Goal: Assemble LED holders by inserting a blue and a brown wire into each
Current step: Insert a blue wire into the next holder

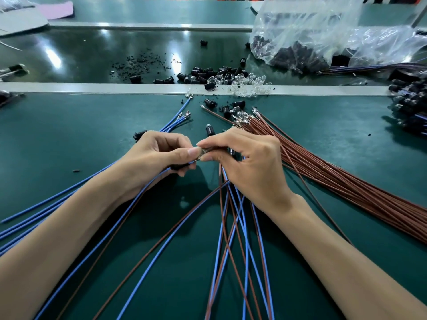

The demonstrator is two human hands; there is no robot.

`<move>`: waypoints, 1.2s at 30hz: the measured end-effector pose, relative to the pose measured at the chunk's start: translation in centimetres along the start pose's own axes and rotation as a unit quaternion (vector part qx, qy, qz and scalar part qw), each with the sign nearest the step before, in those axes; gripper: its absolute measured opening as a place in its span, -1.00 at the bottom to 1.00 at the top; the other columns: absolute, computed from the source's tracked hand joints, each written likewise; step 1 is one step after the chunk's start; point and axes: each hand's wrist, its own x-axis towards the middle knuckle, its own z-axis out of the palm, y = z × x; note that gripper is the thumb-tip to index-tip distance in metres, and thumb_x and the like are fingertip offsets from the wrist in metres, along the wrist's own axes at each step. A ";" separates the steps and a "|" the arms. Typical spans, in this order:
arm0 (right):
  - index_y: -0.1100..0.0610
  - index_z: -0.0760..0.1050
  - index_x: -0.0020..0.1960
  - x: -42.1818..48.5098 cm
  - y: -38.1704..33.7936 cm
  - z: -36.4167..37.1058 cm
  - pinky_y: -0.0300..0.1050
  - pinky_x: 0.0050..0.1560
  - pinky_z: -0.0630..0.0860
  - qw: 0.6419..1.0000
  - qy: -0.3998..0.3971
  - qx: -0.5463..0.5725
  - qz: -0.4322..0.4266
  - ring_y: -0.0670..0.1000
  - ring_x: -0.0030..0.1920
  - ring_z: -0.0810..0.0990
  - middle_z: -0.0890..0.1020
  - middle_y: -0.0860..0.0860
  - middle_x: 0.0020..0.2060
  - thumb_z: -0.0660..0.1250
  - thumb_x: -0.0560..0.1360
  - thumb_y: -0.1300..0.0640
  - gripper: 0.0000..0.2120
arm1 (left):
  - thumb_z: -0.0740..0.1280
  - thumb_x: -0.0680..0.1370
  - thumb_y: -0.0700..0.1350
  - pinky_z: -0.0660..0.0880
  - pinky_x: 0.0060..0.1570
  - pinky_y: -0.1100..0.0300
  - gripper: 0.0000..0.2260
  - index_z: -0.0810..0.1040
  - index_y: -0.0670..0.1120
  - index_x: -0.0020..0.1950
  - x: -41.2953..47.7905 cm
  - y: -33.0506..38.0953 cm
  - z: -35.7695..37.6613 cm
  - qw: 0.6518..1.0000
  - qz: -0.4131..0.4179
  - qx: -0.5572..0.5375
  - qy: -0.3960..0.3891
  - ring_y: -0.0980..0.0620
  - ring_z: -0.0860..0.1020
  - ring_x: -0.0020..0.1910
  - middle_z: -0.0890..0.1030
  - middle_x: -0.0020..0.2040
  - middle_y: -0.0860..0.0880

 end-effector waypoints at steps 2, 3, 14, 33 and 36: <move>0.28 0.67 -0.13 0.0 0.0 -0.1 -0.32 -0.12 0.54 1.000 -0.012 0.010 0.008 -0.07 -0.25 0.64 0.70 0.08 -0.27 0.52 0.32 0.38 -0.86 | 0.37 0.34 -0.13 0.40 -0.42 0.37 -0.86 0.58 -0.09 -0.43 0.0 0.0 -0.1 1.000 -0.004 0.000 -0.007 0.11 0.44 -0.44 0.52 -0.40 -0.06; 0.29 0.67 -0.13 0.0 -0.1 -0.1 -0.32 -0.11 0.54 1.000 -0.017 0.017 0.013 -0.08 -0.24 0.64 0.70 0.08 -0.27 0.51 0.32 0.39 -0.86 | 0.37 0.34 -0.13 0.40 -0.42 0.37 -0.86 0.59 -0.10 -0.43 0.0 0.0 -0.2 1.000 -0.005 -0.001 -0.009 0.12 0.45 -0.45 0.52 -0.41 -0.06; 0.28 0.66 -0.10 0.1 -0.3 -0.4 -0.35 -0.08 0.53 0.997 -0.046 0.037 0.049 -0.10 -0.20 0.63 0.70 0.07 -0.22 0.53 0.33 0.33 -0.84 | 0.37 0.36 -0.09 0.41 -0.40 0.37 -0.85 0.60 -0.06 -0.41 0.0 -0.4 0.0 1.000 0.003 -0.005 0.005 0.12 0.44 -0.43 0.55 -0.39 -0.04; 0.11 0.62 -0.07 0.7 1.2 -2.2 -0.35 -0.15 0.49 0.973 -0.079 0.127 0.175 -0.18 -0.25 0.61 0.65 -0.07 -0.24 0.47 0.40 0.31 -0.84 | 0.30 0.44 0.04 0.29 -0.54 0.43 -0.76 0.57 -0.13 -0.25 -0.2 -0.1 -0.4 0.994 -0.032 0.109 0.003 0.14 0.40 -0.55 0.51 -0.45 0.01; 0.12 0.63 -0.08 0.7 1.0 -2.3 -0.35 -0.17 0.47 0.971 -0.096 0.136 0.174 -0.17 -0.26 0.60 0.66 -0.04 -0.25 0.49 0.39 0.30 -0.85 | 0.30 0.44 0.03 0.25 -0.54 0.44 -0.78 0.58 -0.11 -0.26 -0.3 0.1 -0.4 0.991 -0.026 0.126 -0.021 0.15 0.32 -0.54 0.47 -0.45 0.02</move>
